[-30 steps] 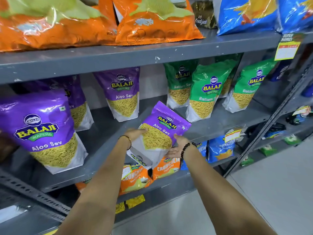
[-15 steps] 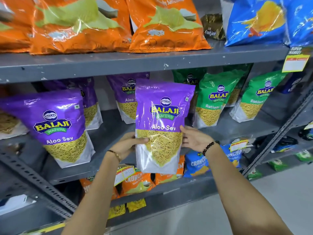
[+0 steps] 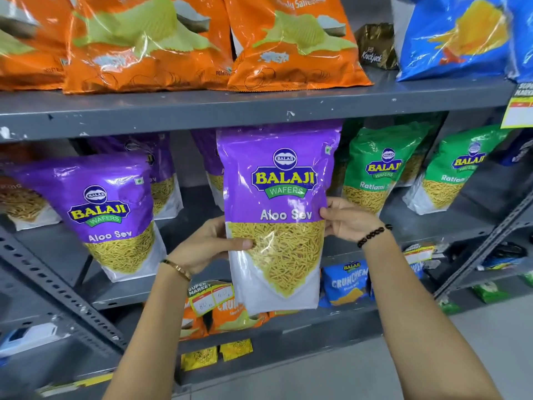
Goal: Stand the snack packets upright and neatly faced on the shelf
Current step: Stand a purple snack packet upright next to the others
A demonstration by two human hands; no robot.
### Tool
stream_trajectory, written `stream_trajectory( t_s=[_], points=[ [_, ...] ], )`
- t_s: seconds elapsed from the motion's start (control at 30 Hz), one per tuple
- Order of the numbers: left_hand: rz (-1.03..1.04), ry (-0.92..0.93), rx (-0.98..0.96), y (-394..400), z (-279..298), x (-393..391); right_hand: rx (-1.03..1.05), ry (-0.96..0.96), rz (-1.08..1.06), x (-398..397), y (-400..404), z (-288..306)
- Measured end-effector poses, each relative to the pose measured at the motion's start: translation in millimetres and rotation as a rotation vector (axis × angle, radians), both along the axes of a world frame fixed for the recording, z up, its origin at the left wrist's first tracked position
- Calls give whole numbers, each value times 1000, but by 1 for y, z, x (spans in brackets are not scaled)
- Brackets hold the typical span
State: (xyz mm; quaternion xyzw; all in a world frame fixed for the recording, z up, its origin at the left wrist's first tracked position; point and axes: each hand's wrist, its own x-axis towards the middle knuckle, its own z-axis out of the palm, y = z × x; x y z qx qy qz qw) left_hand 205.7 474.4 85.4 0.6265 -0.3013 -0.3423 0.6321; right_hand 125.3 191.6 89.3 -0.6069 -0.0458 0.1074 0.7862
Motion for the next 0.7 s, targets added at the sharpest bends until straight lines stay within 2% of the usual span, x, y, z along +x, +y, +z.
stream_trajectory(
  t_s=[0.2, 0.4, 0.57, 0.7],
  points=[
    [77, 42, 51, -2, -26, 25, -38, 61, -124, 23, 3, -19],
    [300, -86, 67, -15, -39, 67, 17, -14, -342, 59, 16, -25],
    [455, -241, 138, -16, -65, 99, -24, -13, -474, 87, 29, -46],
    [562, -188, 153, -20, -80, 96, -69, 55, -504, 91, 36, -59]
  ],
)
